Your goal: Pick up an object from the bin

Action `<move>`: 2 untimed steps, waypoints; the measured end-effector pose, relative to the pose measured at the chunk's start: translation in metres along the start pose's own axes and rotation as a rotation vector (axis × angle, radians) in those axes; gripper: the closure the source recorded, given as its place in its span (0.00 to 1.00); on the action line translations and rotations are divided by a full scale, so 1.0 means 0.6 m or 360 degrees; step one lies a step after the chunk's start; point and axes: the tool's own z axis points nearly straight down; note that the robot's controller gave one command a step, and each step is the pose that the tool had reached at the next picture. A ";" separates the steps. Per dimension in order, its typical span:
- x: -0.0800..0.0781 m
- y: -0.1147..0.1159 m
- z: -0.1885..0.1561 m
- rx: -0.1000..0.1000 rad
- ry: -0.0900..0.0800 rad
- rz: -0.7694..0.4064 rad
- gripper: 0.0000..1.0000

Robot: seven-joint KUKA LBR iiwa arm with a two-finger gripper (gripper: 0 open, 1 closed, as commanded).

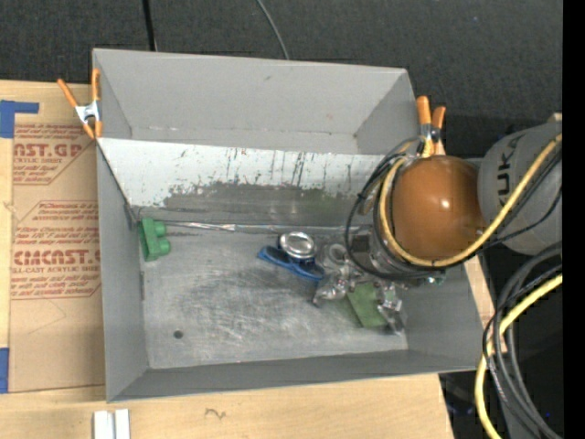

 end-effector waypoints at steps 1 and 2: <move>0.077 -0.073 -0.004 -0.0029 -0.0010 -0.0075 0.00; 0.076 -0.078 -0.005 -0.0012 -0.0024 -0.0072 1.00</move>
Offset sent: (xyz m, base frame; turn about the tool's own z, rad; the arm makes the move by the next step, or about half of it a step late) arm 0.0225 -0.0859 0.0026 -0.0445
